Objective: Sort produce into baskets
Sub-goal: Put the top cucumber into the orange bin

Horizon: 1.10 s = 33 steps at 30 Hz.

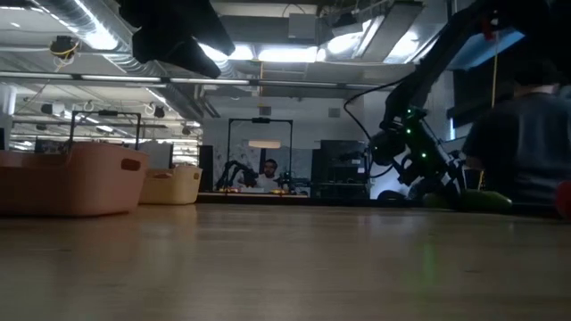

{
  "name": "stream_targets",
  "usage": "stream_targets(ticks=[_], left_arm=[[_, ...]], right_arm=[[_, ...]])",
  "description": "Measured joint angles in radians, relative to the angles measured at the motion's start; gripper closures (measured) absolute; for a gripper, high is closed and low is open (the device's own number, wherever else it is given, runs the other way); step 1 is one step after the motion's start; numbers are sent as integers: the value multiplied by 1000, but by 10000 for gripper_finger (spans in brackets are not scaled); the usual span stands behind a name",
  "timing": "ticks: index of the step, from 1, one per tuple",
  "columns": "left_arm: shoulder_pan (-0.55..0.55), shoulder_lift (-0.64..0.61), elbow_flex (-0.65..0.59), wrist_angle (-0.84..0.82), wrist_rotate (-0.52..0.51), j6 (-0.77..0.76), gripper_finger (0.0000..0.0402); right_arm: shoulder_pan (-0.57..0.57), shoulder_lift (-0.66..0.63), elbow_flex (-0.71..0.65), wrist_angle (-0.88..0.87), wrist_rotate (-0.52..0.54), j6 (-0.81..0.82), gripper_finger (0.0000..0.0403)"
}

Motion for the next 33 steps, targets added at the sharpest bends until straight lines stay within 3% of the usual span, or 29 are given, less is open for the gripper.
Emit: stream_targets(ticks=[5, 13, 23, 33], left_arm=[[0, 0, 0, 25, 0, 9, 157], [14, 0, 0, 29, -5, 11, 157], [34, 54, 0, 146, -1, 94, 157], [73, 120, 0, 269, 28, 205, 157]], right_arm=[[47, -19, 0, 4, -10, -41, 278], [125, -174, -1, 92, -169, -85, 262], [259, -422, -2, 247, -347, -106, 265], [392, -540, -2, 436, -592, -107, 264]])
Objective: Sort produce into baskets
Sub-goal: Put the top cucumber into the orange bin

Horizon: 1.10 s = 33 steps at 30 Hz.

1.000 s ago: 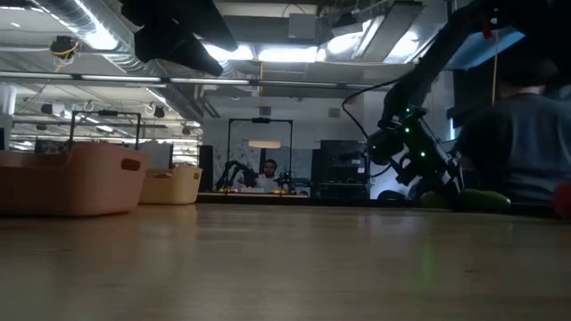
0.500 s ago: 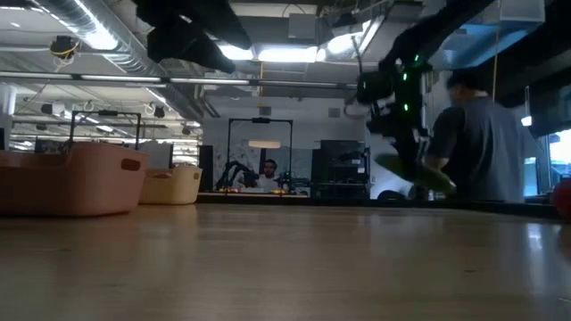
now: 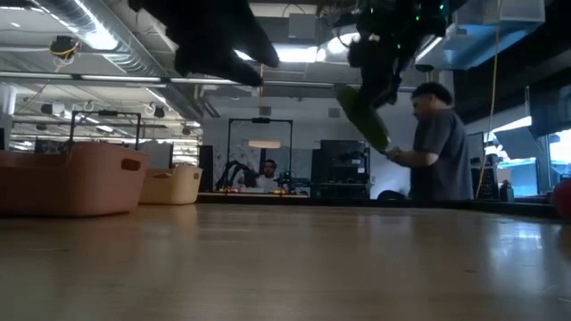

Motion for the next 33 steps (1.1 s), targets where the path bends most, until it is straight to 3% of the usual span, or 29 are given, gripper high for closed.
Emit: stream_targets(ticks=[14, 22, 33], left_arm=[[74, -9, 0, 66, 125, 203, 157], [45, -18, 0, 292, 123, 215, 157], [-41, -7, 0, 293, -32, 190, 157]], right_arm=[[326, -3, 0, 279, -45, -8, 263], [491, -3, -1, 355, -45, -105, 263], [593, -22, -12, 318, -16, -126, 263]])
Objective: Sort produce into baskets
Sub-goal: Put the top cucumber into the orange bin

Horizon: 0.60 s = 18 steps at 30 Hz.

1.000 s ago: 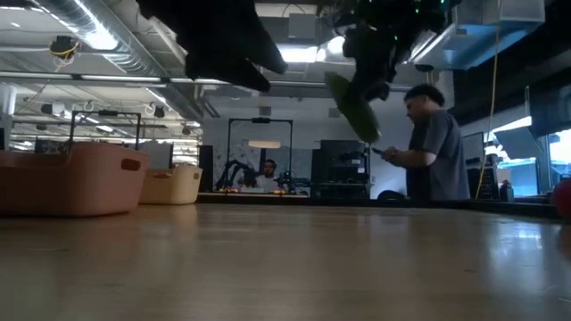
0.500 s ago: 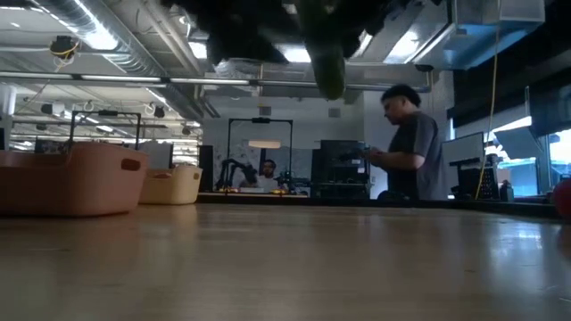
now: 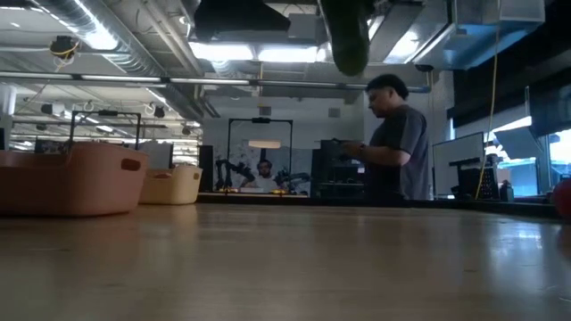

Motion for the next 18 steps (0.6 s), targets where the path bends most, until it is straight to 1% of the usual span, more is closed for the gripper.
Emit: stream_targets(ticks=[4, 7, 12, 18], left_arm=[[9, 0, 0, -39, -1, 5, 157], [29, 1, 0, -79, -1, -9, 157], [42, 1, 0, -79, -3, 6, 157], [54, 1, 0, -76, 6, 21, 157]], right_arm=[[-5, -27, -75, 75, 8, 3, 263], [-4, -50, -158, 189, 7, 27, 263], [-3, -67, -259, 364, 34, 129, 263], [10, -67, -316, 536, 44, 103, 262]])
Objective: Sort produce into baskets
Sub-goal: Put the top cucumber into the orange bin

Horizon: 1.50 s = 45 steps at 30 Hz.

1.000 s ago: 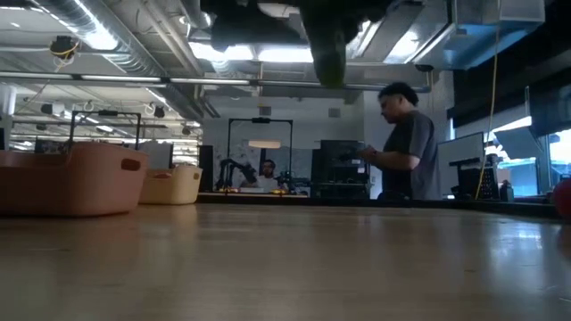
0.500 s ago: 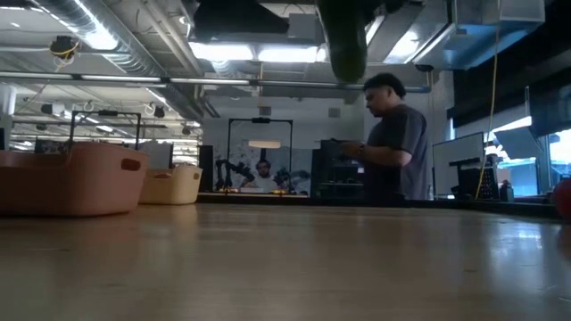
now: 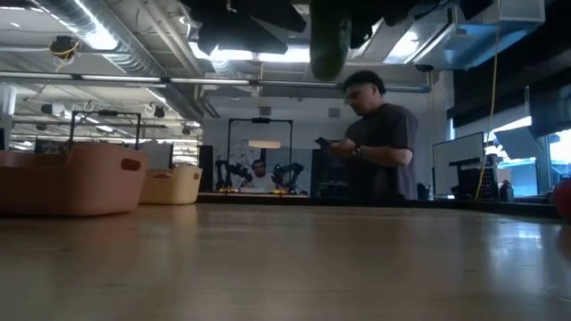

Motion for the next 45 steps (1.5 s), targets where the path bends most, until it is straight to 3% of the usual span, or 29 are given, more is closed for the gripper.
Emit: stream_targets(ticks=[9, 20, 30, 34, 37, 45], left_arm=[[32, 0, 0, 33, 103, 21, 157], [36, 12, 0, 150, 124, 90, 158], [31, 13, 0, 146, 126, 107, 247], [29, 12, 0, 150, 127, 108, 253], [27, 6, 0, 131, 131, 82, 247], [-3, -74, 1, -53, 126, 36, 245]], right_arm=[[-1, 16, -2, 135, -2, -32, 262], [0, 36, -1, 228, -4, -9, 262], [-1, 52, -1, 209, -11, 30, 262], [-1, 52, -1, 226, 8, 83, 260], [-1, 51, -1, 218, 15, 104, 240], [-1, -1, -1, 78, -38, 144, 133]])
